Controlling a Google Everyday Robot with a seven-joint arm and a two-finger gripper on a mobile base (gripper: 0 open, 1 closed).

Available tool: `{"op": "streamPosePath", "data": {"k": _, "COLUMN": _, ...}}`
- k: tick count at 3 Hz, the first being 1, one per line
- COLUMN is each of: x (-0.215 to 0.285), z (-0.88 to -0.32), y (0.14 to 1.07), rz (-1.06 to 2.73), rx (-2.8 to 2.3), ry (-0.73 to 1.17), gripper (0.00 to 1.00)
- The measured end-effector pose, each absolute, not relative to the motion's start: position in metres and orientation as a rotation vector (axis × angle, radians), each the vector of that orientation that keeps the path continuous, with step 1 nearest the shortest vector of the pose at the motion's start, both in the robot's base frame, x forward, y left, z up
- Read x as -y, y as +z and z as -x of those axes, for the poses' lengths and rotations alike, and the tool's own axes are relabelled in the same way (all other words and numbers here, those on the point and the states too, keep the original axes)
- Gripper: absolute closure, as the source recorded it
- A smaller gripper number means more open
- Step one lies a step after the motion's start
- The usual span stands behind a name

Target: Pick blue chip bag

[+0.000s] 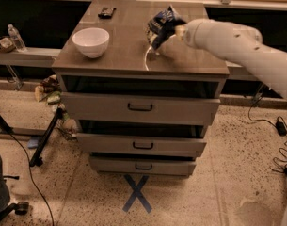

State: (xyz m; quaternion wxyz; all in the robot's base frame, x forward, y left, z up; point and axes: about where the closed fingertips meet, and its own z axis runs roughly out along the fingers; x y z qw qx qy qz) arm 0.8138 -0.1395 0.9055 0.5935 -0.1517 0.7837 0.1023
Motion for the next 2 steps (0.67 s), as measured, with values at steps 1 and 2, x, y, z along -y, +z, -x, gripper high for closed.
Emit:
{"op": "streamPosePath", "data": {"k": 1, "x": 0.193, "z": -0.820, "y": 0.870, "rz": 0.309, "rx": -1.854, "ry": 0.331, "gripper": 1.00}}
{"op": "streamPosePath", "data": {"k": 2, "x": 0.169, "z": -0.825, "y": 0.877, "rz": 0.398, "rx": -1.799, "ry": 0.498, "gripper": 1.00}}
